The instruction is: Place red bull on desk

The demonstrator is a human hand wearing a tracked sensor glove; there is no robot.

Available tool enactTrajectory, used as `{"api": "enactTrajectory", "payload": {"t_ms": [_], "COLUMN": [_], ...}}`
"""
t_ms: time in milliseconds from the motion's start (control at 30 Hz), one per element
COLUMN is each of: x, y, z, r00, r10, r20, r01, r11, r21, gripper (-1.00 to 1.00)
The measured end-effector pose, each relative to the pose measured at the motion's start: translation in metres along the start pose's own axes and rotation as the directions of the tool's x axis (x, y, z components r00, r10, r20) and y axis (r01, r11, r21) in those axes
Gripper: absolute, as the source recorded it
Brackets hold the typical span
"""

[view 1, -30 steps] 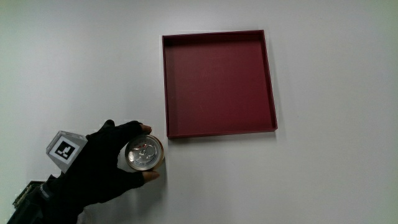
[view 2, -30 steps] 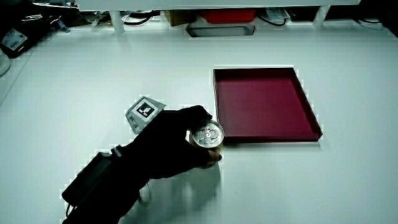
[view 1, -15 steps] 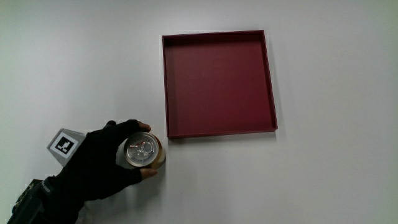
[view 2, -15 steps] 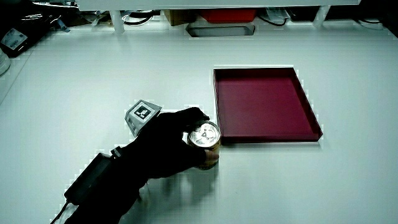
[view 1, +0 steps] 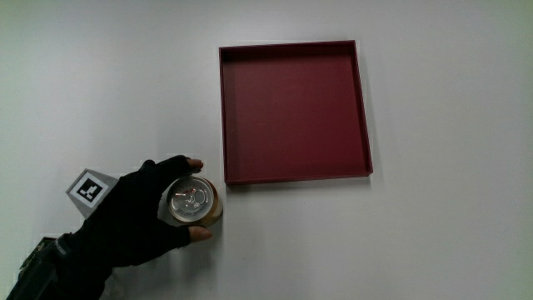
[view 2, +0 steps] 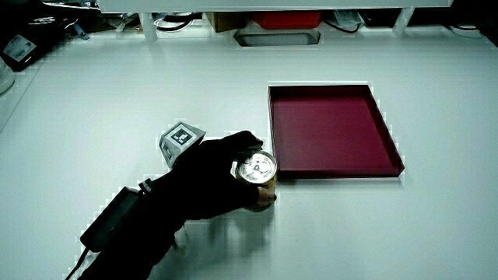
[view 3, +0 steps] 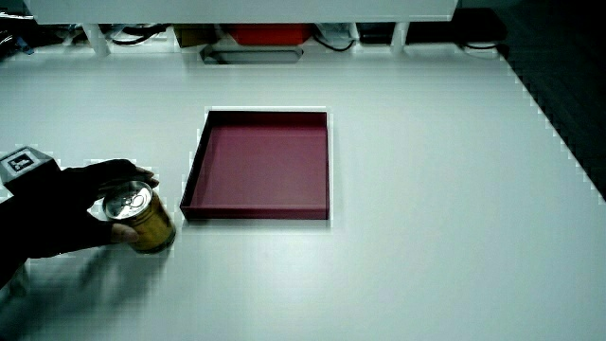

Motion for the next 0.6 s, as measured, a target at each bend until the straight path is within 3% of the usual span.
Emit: {"api": "enactTrajectory", "payload": {"t_ms": [167, 200, 267, 400, 467, 600], "x": [0.005, 0.007, 0.008, 0.012, 0.011, 0.008], "y": [0.003, 0.003, 0.004, 0.006, 0.007, 0.014], "z": [0.007, 0.009, 0.014, 0.028, 0.038, 0.057], "r00": [0.999, 0.996, 0.989, 0.972, 0.963, 0.975], "r10": [0.006, 0.031, 0.027, 0.004, 0.024, -0.024], "r20": [0.050, 0.078, 0.146, 0.234, 0.269, 0.221], "r01": [-0.003, -0.025, -0.014, 0.014, 0.001, 0.039], "r11": [0.9977, 0.9963, 0.9958, 0.9971, 0.9960, 0.9973], "r21": [-0.068, -0.083, -0.090, -0.074, -0.090, -0.062], "gripper": [-0.80, -0.87, -1.00, -1.00, -1.00, -1.00]}}
